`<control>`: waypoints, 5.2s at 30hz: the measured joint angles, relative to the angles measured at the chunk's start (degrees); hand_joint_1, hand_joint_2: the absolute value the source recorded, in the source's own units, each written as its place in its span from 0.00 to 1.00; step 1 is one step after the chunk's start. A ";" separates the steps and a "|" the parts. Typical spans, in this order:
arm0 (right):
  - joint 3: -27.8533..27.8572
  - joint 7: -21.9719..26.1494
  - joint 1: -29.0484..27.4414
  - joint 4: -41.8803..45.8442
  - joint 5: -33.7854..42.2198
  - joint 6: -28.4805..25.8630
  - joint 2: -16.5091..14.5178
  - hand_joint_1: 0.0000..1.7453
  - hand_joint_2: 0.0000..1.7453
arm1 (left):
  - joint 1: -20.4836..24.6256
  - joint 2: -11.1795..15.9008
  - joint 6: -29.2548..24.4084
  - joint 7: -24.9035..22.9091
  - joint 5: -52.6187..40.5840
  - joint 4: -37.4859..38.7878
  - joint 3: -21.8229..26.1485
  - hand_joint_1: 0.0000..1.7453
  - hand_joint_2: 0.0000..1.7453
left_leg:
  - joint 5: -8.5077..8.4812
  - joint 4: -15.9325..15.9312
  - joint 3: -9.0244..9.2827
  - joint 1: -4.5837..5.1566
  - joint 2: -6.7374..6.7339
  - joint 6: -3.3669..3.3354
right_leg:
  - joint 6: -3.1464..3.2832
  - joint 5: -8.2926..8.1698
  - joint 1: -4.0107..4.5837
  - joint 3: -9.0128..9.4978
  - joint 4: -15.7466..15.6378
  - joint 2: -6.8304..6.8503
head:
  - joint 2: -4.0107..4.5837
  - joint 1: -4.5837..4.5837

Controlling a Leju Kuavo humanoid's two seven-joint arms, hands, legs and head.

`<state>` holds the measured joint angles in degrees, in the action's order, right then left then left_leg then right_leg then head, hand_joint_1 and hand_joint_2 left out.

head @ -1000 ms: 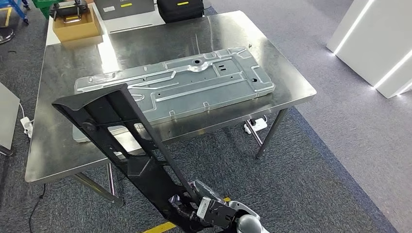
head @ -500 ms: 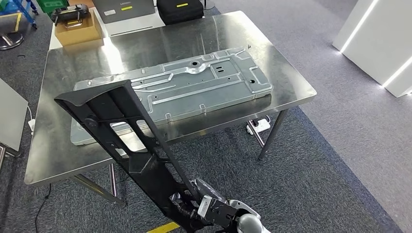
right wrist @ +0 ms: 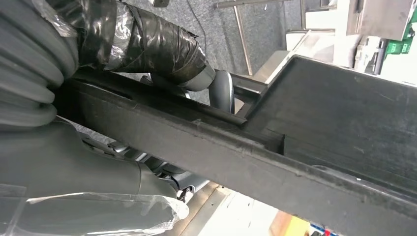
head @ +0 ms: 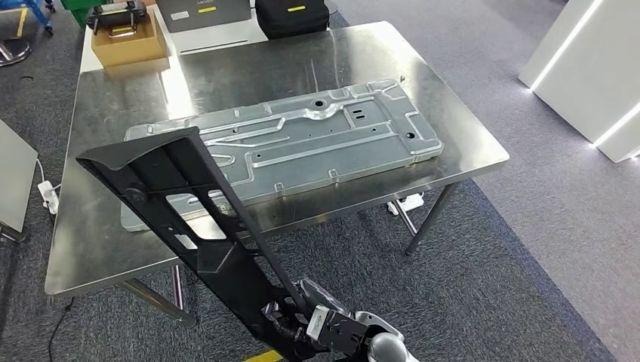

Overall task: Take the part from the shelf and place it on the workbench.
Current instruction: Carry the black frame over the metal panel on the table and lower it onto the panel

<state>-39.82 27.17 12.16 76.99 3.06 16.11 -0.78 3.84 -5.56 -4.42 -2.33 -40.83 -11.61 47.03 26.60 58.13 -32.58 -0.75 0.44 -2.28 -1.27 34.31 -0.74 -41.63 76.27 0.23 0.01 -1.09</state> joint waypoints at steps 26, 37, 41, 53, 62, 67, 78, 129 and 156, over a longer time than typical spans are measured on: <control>0.05 0.01 -0.03 0.28 0.15 0.15 -0.11 0.97 1.00 | 0.01 -0.02 -0.06 0.08 -0.49 0.02 0.28 0.00 1.00 | -1.08 0.34 -1.40 -0.09 -0.35 0.91 | 0.79 -2.84 0.43 10.68 -15.07 -0.07 | -0.01 0.03; 0.65 -0.11 0.79 0.32 0.28 0.68 -0.08 0.97 1.00 | 0.19 -0.06 0.03 0.13 -1.22 0.03 0.27 0.00 1.00 | 1.33 0.26 1.19 0.26 0.12 1.15 | 1.96 -8.59 1.06 6.56 -16.21 -0.32 | 0.01 -0.03; 1.00 -0.92 2.06 0.32 0.71 0.63 -0.45 0.97 1.00 | 0.31 -0.07 0.19 0.33 -1.64 0.02 0.27 0.00 1.00 | 3.01 2.02 0.65 0.26 -0.04 2.29 | 2.90 -8.54 0.62 7.17 -17.37 -0.50 | 0.00 0.02; 2.71 -4.59 13.97 -1.40 -0.29 -4.19 -2.82 0.97 1.00 | 0.40 -0.06 1.50 0.60 -3.89 0.02 0.19 0.00 1.00 | -0.28 0.87 -1.06 0.46 -0.13 2.01 | 2.39 -7.40 0.97 7.85 -16.61 -0.40 | 0.01 0.03; 4.42 -8.43 26.62 -6.67 -11.30 -15.69 -4.80 0.97 1.00 | 0.46 -0.08 2.53 0.45 -6.83 0.02 -0.14 0.00 1.00 | -0.68 0.21 -0.75 -0.01 -0.21 0.22 | 0.86 -1.87 0.32 -0.49 -0.81 -0.28 | 0.00 0.00; 4.00 -12.11 32.41 -12.42 -25.56 -25.48 -6.84 0.97 1.00 | 0.71 -0.22 2.97 -0.21 -8.86 0.02 -1.14 0.00 1.00 | -0.28 0.49 -0.79 0.17 -0.01 1.29 | 1.54 -9.11 0.38 5.55 -15.67 -0.38 | 0.00 0.00; -2.02 -19.94 39.33 -33.47 -53.61 -39.03 -11.75 0.97 1.00 | 2.02 -0.34 3.64 -1.60 -11.86 0.02 -2.72 0.00 1.00 | 3.70 14.12 -8.45 -0.08 -0.12 3.28 | 3.47 -8.84 0.73 6.62 -17.13 -0.32 | 0.02 0.04; 5.56 -30.78 37.13 -53.46 -76.42 -53.93 -10.08 0.00 0.00 | 3.57 -1.07 3.46 2.07 -15.32 0.02 -2.47 0.00 1.00 | -1.18 0.75 -2.01 0.10 -0.22 1.78 | 0.99 -8.86 0.17 5.32 -15.88 -0.48 | 0.01 -0.01; 5.56 -30.22 36.20 -53.87 -77.26 -51.99 -8.93 0.00 0.00 | 3.04 -0.96 3.63 1.78 -15.11 0.02 -0.75 0.00 0.00 | -1.80 -0.66 -0.86 0.24 -0.42 0.29 | 0.00 -6.54 -0.17 2.54 -8.74 -0.35 | 0.00 -0.11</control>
<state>-34.26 -3.05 48.36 23.12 -74.20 -35.88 -9.71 6.88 -6.51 -0.79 -0.55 -55.94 -11.58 46.28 24.80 57.48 -33.44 -0.51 0.02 -1.99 -1.27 27.77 -0.90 -39.08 67.53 -0.12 0.01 -1.21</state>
